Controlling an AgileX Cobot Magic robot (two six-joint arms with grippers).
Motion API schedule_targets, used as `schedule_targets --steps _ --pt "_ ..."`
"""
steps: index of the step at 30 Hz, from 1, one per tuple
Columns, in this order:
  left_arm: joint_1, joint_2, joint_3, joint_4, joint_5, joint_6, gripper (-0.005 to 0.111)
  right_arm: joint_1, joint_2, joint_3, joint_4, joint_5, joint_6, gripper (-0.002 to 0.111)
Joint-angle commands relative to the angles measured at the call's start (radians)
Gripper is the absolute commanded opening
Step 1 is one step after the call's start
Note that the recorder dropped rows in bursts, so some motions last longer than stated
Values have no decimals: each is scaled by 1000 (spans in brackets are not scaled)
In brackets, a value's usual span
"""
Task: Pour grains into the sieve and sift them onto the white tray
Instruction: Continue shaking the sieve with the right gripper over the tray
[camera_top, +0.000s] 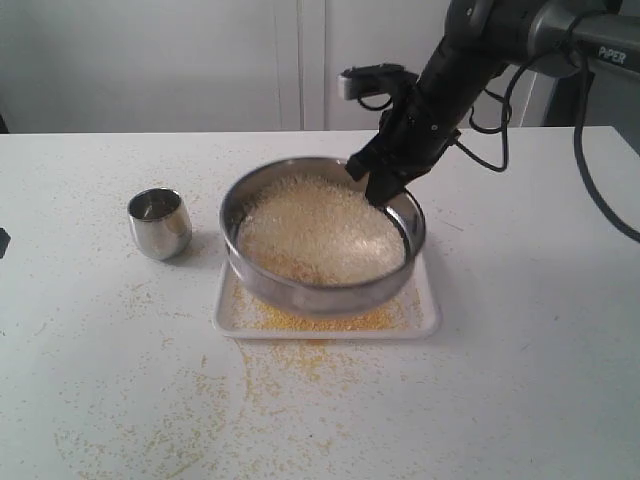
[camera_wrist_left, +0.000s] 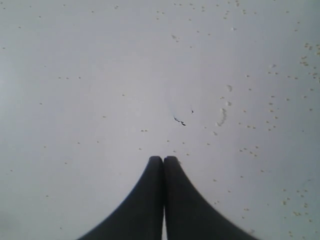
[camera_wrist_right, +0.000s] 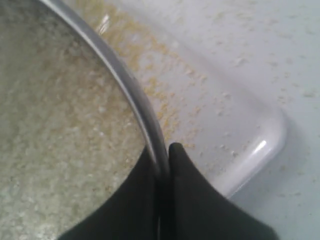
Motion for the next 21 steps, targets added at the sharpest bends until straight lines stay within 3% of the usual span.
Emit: schedule_targets --steps 1,3,6,8,9,13,15,17,19,21 --pt "2 -11 3 5 9 -5 0 -1 -17 -7 -84 -54 230 0" --pt "2 -11 3 5 9 -5 0 -1 -17 -7 -47 -107 375 0" --pt "2 -11 3 5 9 -5 0 13 -17 -7 105 2 49 0" --pt "2 -11 3 5 9 -5 0 18 -17 -7 93 54 -175 0" --pt "2 -11 3 5 9 -5 0 18 -17 -7 50 54 -143 0" --pt "2 -11 3 5 9 -5 0 10 -17 -7 -15 -88 359 0" --pt "2 -11 3 5 9 -5 0 19 -17 -7 47 -88 276 0" --pt "2 -11 3 5 9 -5 0 26 -17 -7 120 33 -12 0" --pt "2 -11 3 5 9 -5 0 27 -17 -7 69 54 -185 0" --pt "2 -11 3 5 9 -5 0 27 -17 -7 -35 13 9 0"
